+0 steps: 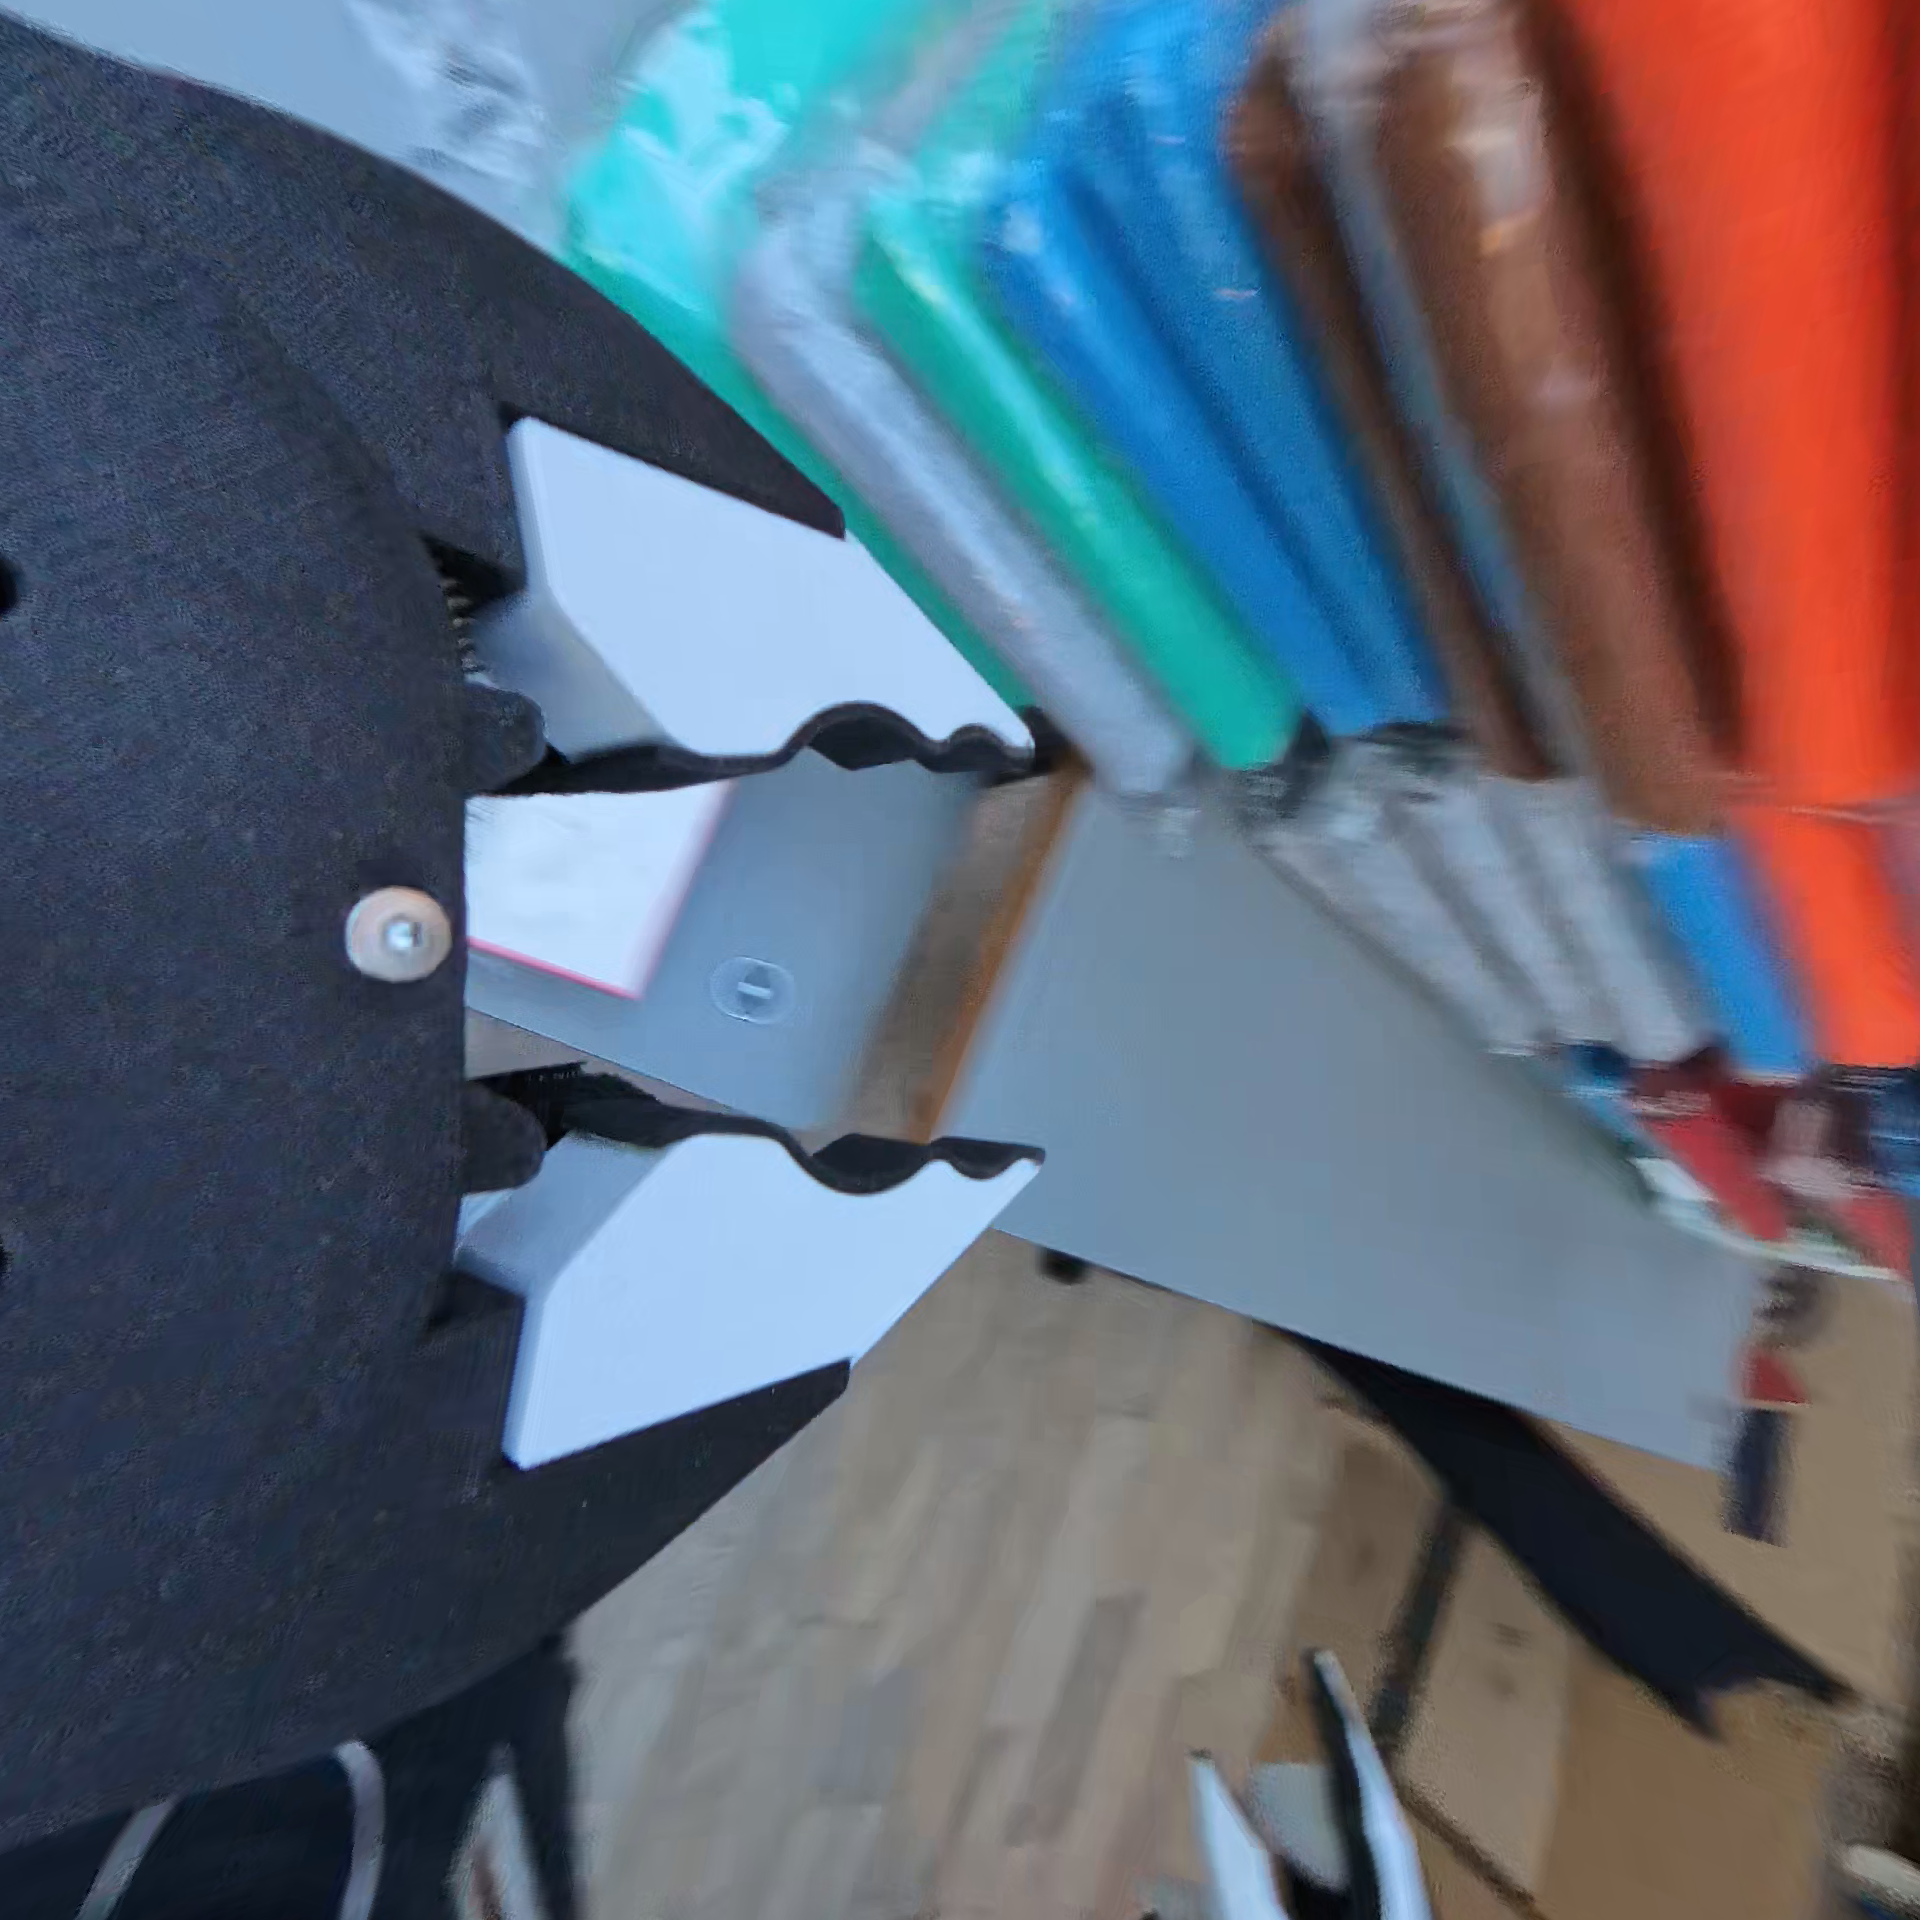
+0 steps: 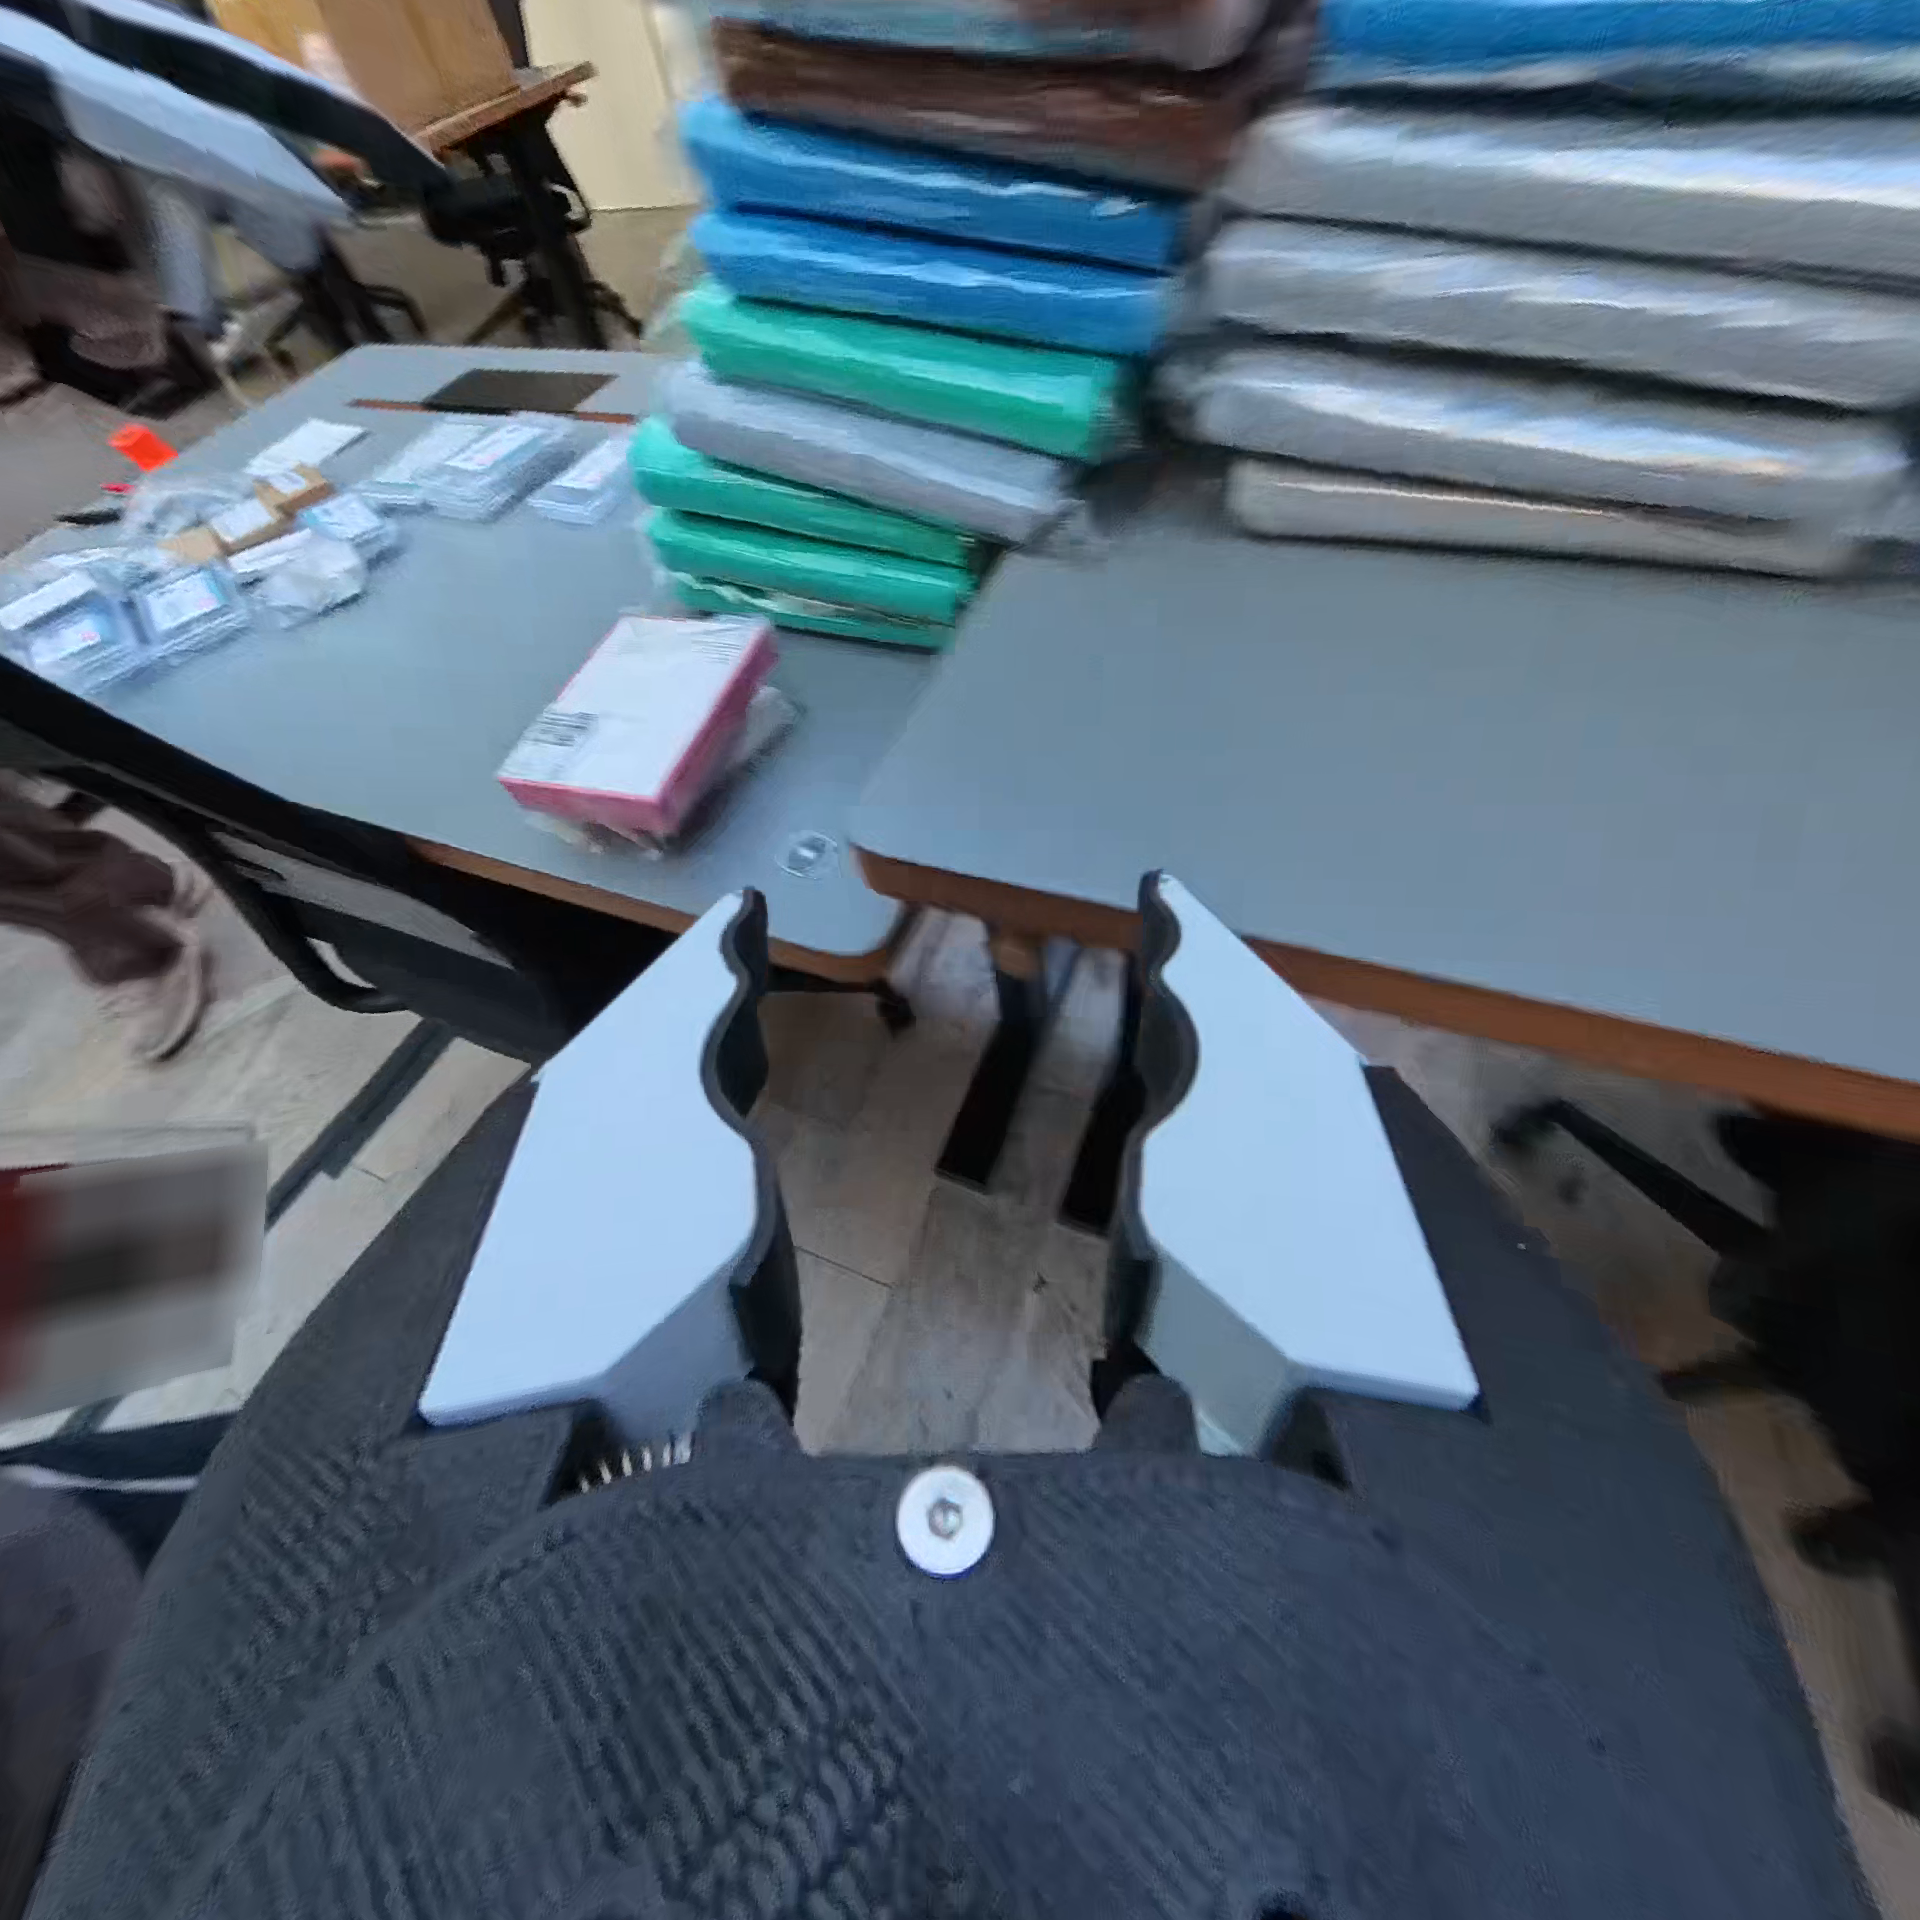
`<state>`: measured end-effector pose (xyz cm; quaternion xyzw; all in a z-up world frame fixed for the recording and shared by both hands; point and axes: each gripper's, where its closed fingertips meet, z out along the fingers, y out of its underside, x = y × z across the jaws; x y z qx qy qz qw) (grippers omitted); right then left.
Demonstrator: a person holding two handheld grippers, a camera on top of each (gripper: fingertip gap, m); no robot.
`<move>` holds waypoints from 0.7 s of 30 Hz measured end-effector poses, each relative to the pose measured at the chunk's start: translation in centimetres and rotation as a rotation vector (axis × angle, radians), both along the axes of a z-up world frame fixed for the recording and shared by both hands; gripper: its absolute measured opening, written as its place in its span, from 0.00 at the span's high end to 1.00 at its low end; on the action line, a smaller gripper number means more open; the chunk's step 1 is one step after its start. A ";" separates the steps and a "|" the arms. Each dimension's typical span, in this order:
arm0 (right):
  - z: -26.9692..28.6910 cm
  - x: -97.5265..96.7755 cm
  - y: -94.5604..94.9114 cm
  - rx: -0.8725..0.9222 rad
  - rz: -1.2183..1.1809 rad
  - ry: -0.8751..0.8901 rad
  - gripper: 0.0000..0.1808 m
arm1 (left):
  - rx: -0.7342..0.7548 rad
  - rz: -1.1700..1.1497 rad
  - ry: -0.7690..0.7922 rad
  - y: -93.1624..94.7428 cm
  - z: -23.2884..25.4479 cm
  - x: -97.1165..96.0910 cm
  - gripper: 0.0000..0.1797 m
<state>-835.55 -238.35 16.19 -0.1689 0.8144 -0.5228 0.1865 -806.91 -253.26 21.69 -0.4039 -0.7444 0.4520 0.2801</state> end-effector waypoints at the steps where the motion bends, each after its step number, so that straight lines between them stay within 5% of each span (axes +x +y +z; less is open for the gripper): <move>1: 1.0 -5.1 1.7 -0.001 -0.030 0.012 0.60 | -0.062 0.040 0.071 0.8 2.7 -3.4 0.60; 6: 6.3 -28.4 7.2 -0.039 -0.170 0.049 0.66 | -0.310 0.142 0.431 5.1 11.4 -22.5 0.63; 15: 15.5 -58.4 -0.5 -0.153 -0.251 0.279 0.66 | -0.253 -0.114 0.509 5.1 14.9 -52.0 0.65; 21: 14.0 -72.7 -13.1 -0.112 -0.166 0.325 0.63 | -0.284 -0.136 0.570 -0.1 14.6 -63.9 0.68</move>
